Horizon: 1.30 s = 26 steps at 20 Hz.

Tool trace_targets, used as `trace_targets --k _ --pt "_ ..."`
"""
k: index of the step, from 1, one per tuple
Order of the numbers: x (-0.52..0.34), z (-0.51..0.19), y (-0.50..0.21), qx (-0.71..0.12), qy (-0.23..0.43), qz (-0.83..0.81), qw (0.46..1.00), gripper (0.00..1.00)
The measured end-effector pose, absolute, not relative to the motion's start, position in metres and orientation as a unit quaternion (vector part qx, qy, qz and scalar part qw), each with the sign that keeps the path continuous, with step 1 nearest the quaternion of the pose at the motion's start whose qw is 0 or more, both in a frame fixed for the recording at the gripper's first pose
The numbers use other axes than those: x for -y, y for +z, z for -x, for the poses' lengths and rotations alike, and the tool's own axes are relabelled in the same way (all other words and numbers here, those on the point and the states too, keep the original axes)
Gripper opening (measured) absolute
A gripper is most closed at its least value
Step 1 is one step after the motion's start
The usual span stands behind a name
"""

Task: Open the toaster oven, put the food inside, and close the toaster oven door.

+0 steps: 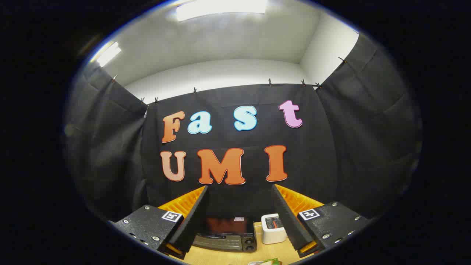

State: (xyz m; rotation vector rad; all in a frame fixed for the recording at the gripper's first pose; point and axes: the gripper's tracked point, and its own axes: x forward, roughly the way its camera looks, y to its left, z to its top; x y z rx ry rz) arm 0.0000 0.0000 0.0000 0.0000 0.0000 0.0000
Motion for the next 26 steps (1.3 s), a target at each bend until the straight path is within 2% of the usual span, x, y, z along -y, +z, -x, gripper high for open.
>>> trace_targets --k 16,26 --pt "-0.013 -0.008 -0.005 0.003 0.012 -0.015 1.000 0.99" --pt "-0.033 -0.035 -0.078 -0.059 0.036 -0.037 0.997 0.99"
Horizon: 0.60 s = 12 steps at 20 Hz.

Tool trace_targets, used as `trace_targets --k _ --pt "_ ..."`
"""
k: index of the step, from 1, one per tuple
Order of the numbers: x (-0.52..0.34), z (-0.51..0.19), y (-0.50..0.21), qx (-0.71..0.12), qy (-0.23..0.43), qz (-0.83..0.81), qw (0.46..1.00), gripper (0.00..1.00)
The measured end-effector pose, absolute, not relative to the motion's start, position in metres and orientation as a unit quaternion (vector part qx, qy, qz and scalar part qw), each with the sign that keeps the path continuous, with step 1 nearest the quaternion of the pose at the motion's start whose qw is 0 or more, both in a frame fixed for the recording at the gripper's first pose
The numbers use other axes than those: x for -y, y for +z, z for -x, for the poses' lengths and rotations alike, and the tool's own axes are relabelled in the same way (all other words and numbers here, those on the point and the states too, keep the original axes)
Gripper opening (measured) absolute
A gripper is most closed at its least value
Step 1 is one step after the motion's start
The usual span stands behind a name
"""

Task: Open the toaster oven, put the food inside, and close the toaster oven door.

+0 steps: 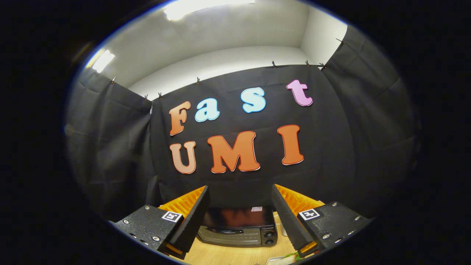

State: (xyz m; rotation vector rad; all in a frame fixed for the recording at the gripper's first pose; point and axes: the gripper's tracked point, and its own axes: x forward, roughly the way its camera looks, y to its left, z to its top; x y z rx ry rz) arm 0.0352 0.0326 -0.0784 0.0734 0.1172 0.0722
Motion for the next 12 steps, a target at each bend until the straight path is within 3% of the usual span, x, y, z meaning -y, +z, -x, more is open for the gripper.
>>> trace_targets --k 12 --pt "-0.075 -0.088 -0.204 -0.145 0.055 -0.022 0.988 0.99"
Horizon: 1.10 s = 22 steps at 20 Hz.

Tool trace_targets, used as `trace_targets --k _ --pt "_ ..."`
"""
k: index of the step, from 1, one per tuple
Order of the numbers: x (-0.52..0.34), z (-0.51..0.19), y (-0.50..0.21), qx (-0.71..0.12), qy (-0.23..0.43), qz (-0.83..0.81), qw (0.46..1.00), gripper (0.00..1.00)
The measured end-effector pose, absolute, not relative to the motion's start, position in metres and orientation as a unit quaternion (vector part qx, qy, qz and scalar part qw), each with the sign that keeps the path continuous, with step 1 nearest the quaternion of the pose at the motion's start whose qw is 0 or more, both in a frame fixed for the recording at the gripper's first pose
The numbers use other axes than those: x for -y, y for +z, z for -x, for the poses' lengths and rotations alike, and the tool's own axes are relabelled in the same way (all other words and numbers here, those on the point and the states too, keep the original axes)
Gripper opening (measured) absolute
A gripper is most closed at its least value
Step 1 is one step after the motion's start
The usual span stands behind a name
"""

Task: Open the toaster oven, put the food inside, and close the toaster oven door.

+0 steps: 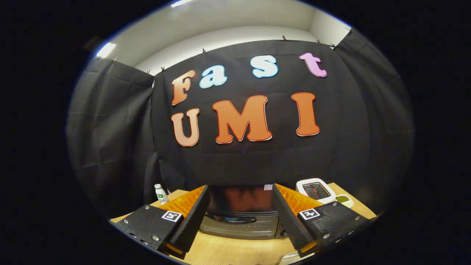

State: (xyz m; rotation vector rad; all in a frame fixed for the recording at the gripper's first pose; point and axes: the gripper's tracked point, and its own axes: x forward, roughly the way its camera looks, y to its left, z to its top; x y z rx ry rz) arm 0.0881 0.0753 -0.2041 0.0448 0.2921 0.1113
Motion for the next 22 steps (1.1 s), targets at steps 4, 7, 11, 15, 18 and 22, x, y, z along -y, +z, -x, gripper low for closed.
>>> trace_targets --k 4,7,11,15,18,22 --pt "-0.081 -0.108 -0.250 -0.175 0.039 -0.019 0.984 1.00" --pt "-0.084 -0.116 -0.287 -0.206 0.028 -0.003 0.978 1.00" --pt "-0.089 -0.119 -0.319 -0.238 0.017 -0.001 0.971 1.00" --pt "-0.092 -0.120 -0.332 -0.241 0.011 0.013 0.970 1.00" --pt "-0.095 -0.122 -0.346 -0.251 0.006 0.006 0.968 1.00" --pt "-0.098 -0.127 -0.344 -0.232 -0.002 0.029 0.972 1.00"
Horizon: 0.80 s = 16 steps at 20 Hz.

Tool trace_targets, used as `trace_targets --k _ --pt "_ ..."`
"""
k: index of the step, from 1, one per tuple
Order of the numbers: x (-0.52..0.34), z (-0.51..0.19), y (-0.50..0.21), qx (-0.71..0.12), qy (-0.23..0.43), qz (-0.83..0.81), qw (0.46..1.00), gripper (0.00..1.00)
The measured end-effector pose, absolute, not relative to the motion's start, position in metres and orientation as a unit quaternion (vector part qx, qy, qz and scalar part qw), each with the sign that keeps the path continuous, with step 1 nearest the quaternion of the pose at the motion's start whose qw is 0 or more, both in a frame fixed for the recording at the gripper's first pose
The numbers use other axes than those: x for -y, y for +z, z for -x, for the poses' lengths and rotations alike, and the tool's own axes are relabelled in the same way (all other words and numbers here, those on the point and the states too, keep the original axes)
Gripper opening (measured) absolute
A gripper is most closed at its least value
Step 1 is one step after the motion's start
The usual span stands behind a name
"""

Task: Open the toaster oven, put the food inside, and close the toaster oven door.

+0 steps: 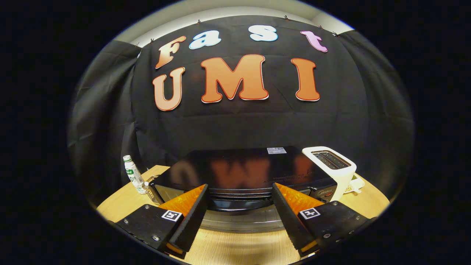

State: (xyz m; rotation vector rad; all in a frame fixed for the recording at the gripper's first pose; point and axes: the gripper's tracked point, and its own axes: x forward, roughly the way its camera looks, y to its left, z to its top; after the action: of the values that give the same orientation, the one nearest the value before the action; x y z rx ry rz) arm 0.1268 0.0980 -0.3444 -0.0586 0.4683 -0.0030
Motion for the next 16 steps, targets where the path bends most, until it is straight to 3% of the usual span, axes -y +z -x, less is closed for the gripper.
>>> trace_targets --k 7,16 --pt "-0.103 -0.104 -0.343 -0.219 0.000 0.019 0.975 0.87" --pt "-0.105 -0.031 -0.352 -0.228 0.041 0.023 0.973 0.86"
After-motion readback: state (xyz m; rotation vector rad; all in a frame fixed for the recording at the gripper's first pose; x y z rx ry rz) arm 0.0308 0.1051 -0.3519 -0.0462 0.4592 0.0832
